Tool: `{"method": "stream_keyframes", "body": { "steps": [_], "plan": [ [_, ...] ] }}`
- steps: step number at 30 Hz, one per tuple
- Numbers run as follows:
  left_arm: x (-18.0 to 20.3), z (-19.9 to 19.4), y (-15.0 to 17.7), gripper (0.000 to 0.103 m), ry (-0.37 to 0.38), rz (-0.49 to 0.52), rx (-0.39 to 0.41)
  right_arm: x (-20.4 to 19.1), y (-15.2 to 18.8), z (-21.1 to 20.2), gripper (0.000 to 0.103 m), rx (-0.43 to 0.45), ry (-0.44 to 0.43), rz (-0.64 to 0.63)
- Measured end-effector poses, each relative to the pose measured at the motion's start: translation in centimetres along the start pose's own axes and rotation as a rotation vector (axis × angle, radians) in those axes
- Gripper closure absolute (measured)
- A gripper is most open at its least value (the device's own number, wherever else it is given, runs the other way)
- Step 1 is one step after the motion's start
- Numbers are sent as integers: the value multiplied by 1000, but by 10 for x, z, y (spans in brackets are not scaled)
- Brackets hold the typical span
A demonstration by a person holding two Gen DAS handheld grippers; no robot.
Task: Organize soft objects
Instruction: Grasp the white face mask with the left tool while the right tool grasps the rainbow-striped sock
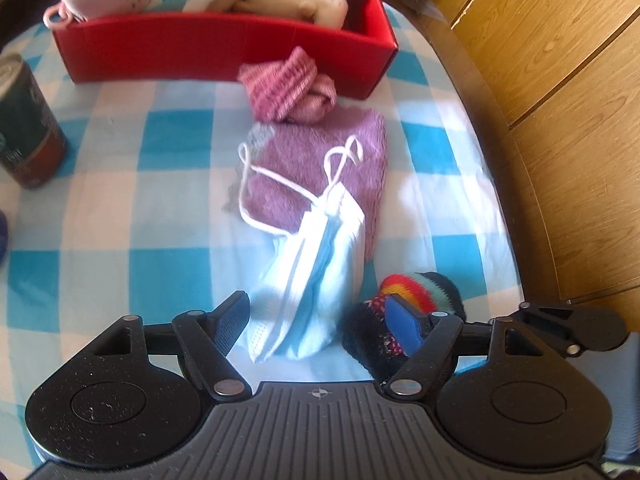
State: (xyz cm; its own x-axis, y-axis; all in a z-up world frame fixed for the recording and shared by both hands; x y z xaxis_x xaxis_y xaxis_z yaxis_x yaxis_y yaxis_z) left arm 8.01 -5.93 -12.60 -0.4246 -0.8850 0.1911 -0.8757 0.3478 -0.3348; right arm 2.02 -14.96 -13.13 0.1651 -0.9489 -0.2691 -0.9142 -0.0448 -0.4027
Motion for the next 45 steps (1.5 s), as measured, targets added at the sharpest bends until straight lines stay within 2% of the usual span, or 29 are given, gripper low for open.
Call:
{"method": "stream_keyframes", "body": {
  "steps": [3,6,8,11,15,16,18,20,22,25,27,28,29,30,34,36,37,38,39,40,41,43,44,45],
  "plan": [
    [9,8,0,30,-9,26,-9,13,2,-4,91,-5,-3,26],
    [18,14,0,39,-24,54,-9,26,3,-10,96,-1,-6,51],
    [21,16,-1,57,-30,69,-14,33,2,-13,99,6,-8,64],
    [21,14,-1,72,-10,71,-22,42,2,-18,100,8,-10,79],
    [16,6,3,80,-14,87,-18,56,2,-15,99,-5,-12,145],
    [15,3,5,82,-10,88,-14,58,0,-15,94,-5,-7,149],
    [10,-4,9,84,-9,84,-6,56,-3,-17,78,5,11,137],
    [4,-10,14,85,-7,72,-2,51,-6,-19,42,34,25,117],
    [-2,-17,20,85,-2,61,0,43,-10,-21,39,66,29,90],
    [-11,-24,29,75,-3,39,4,35,-11,-17,39,66,28,71],
    [-14,-26,27,56,-1,35,16,32,-12,-12,38,64,43,63],
    [-15,-28,25,38,1,26,25,32,-12,-8,38,61,54,57],
    [-15,-30,21,30,1,13,40,32,-12,-5,38,60,66,54],
    [-14,-32,16,29,1,11,56,31,-13,-2,38,57,74,48],
    [2,-26,-6,24,4,46,92,27,-12,9,38,52,94,14],
    [11,-8,-7,26,-18,77,41,27,-12,10,38,59,98,5],
    [15,0,-5,32,-24,86,19,27,-11,10,38,55,94,4],
    [17,6,-3,39,-26,92,-2,27,-11,9,43,49,86,4],
    [18,9,0,40,-31,96,-14,28,-10,8,46,42,74,8],
    [19,9,2,43,-42,104,-11,29,-9,5,53,43,70,15],
    [18,8,3,51,-54,111,-9,30,-9,3,63,43,68,17],
    [13,5,5,63,-64,100,-7,33,-9,0,75,40,49,36],
    [10,3,6,65,-59,89,-8,34,-10,-2,82,33,34,54],
    [8,1,8,67,-54,82,-8,35,-10,-3,83,26,17,72]
  ]
}}
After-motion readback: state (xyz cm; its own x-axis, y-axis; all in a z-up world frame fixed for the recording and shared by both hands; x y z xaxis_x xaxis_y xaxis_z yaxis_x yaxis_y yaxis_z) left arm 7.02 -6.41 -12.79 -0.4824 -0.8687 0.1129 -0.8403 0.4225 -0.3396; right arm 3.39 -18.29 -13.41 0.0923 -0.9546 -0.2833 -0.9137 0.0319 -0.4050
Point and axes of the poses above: each gripper's, at about its wrist camera, not at the fingertips, and z roughly the way its jaws point, x to its right, y to its underside, the point moved 8 cm from there along z, roughly the way its jaws point, and after that the axes turned 11 degrees about z, right-handed, at the moved point
